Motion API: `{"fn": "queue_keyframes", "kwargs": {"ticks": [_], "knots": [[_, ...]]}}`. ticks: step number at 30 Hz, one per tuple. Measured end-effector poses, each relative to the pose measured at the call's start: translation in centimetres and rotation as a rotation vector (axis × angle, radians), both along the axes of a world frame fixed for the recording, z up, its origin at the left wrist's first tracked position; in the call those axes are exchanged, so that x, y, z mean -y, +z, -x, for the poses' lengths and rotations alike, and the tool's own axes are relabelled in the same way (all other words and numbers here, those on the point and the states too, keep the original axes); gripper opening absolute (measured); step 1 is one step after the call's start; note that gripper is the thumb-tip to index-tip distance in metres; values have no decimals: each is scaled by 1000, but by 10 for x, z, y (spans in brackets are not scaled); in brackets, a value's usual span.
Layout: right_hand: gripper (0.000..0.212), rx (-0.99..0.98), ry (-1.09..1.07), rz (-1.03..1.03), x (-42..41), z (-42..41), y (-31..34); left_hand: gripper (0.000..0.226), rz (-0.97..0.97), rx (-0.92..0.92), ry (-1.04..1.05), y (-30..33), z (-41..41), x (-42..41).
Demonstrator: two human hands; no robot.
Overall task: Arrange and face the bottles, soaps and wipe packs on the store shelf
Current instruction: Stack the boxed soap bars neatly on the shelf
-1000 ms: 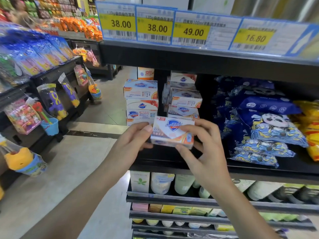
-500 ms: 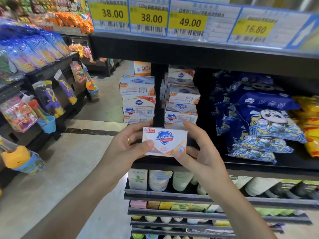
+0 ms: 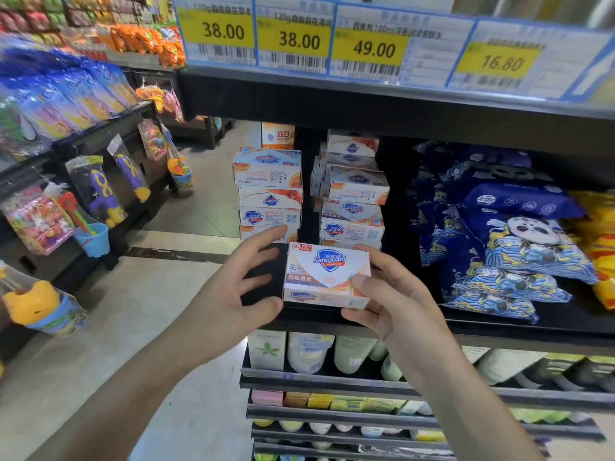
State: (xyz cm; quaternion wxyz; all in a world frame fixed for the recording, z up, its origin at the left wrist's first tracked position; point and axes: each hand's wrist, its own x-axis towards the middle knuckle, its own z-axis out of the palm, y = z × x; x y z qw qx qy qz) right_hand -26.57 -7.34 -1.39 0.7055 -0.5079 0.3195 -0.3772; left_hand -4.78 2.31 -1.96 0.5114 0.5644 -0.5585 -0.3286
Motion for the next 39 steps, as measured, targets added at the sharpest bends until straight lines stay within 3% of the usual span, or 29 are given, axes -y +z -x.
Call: {"fn": "queue_keyframes", "kwargs": {"ticks": [5, 8, 15, 18, 21, 27, 34, 39], "knots": [[46, 30, 61, -151, -1, -3, 6, 95, 105, 473, 56, 3, 3, 3], [39, 41, 84, -227, 0, -3, 8, 81, 175, 559, 92, 0, 1, 4], [48, 19, 106, -288, -2, -5, 15, 62, 244, 509, 156, -1, 1, 4], [43, 4, 121, -284, -4, -6, 15, 47, 240, 453, 157, 0, 2, 4], [35, -59, 109, -227, -6, -6, 17, 46, 209, 401, 154, 0, 4, 2], [55, -122, -21, -32, -12, -7, 15, 45, 151, 272, 188, 1, 9, -3], [58, -99, -48, 342, -19, -1, 8, 44, 25, 184, 169, 3, 7, -4], [37, -89, -47, 648, -17, 0, 4, 50, 8, 134, 152, 10, 10, -8]]}}
